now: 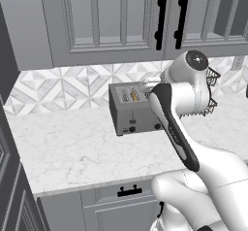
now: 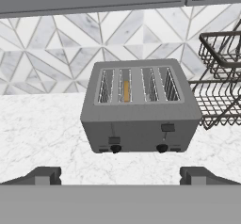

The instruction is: Start the toaster. Once the lever pops up, take the bread to the plate on the dining counter.

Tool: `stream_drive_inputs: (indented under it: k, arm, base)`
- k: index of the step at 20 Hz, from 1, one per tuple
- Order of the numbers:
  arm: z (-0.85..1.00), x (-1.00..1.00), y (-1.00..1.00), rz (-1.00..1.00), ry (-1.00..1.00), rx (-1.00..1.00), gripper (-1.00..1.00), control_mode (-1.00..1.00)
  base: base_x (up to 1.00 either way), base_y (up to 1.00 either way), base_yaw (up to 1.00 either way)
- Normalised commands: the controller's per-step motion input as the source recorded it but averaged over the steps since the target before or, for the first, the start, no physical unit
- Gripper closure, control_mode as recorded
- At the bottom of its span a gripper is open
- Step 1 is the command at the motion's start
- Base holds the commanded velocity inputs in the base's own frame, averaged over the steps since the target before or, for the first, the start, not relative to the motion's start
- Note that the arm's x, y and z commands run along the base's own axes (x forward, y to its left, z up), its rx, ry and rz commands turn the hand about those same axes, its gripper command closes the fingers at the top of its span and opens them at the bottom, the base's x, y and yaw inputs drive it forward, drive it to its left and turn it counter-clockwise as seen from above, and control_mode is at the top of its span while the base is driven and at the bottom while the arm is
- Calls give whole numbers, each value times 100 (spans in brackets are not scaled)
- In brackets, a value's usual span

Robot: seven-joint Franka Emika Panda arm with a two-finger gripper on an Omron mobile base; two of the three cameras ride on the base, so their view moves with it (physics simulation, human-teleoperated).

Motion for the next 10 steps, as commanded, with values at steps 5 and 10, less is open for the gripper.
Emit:
stream_drive_inputs:
  k: [5,10]
  arm:
    - [0,0,0,0,0,0,-100,-100]
    - [0,0,0,0,0,0,-100,-100]
  base:
    - [0,0,0]
    - [0,0,0]
